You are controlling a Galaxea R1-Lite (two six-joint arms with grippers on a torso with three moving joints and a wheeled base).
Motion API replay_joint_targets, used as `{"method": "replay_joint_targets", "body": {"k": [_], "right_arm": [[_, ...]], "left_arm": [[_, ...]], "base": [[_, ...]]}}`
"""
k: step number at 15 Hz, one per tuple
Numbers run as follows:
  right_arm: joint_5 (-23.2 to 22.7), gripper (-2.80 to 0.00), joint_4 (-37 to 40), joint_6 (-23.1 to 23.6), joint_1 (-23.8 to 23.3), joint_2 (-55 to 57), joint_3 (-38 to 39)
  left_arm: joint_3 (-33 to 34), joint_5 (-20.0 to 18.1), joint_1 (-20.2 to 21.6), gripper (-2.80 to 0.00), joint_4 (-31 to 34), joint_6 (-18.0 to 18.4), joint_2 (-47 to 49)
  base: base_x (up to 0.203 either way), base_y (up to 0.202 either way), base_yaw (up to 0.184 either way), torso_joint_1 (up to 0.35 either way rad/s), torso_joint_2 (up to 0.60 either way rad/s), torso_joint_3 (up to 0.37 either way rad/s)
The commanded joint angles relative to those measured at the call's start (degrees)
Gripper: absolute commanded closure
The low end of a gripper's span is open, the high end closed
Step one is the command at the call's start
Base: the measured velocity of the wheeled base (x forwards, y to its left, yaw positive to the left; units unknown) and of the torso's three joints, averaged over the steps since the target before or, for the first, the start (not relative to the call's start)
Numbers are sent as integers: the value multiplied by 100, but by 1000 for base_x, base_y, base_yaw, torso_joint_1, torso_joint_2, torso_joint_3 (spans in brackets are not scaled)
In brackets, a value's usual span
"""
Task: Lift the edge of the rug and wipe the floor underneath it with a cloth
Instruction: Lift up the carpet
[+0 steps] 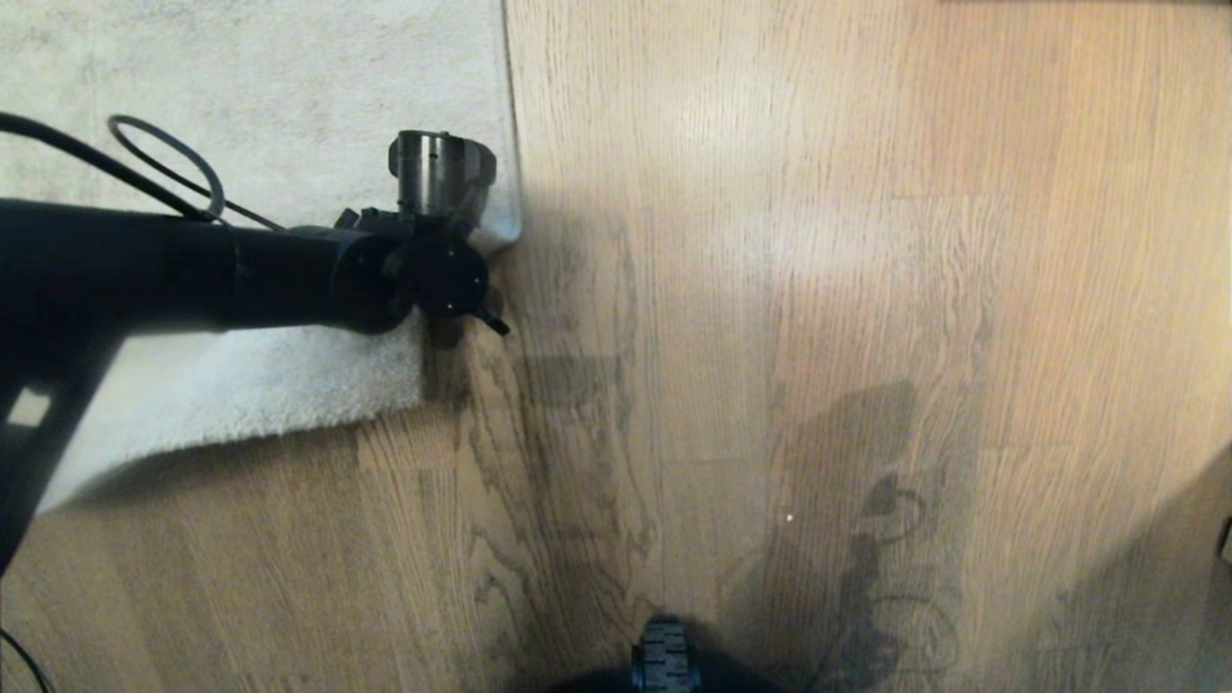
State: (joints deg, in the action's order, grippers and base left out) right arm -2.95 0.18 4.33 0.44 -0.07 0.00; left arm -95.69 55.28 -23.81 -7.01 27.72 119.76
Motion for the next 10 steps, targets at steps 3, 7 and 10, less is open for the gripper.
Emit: {"method": "replay_joint_targets", "body": {"k": [3, 7, 10], "right_arm": [[-4, 0, -1, 7, 0, 7, 0], [-4, 0, -1, 7, 0, 7, 0], [-4, 0, -1, 7, 0, 7, 0]], "left_arm": [[261, 9, -42, -280, 50, -189, 29], [872, 9, -139, -280, 95, -517, -211], [1329, 12, -236, -280, 397, -542, -599]], "base": [[0, 0, 0, 0, 0, 0], [0, 0, 0, 0, 0, 0], [0, 0, 0, 0, 0, 0]]}}
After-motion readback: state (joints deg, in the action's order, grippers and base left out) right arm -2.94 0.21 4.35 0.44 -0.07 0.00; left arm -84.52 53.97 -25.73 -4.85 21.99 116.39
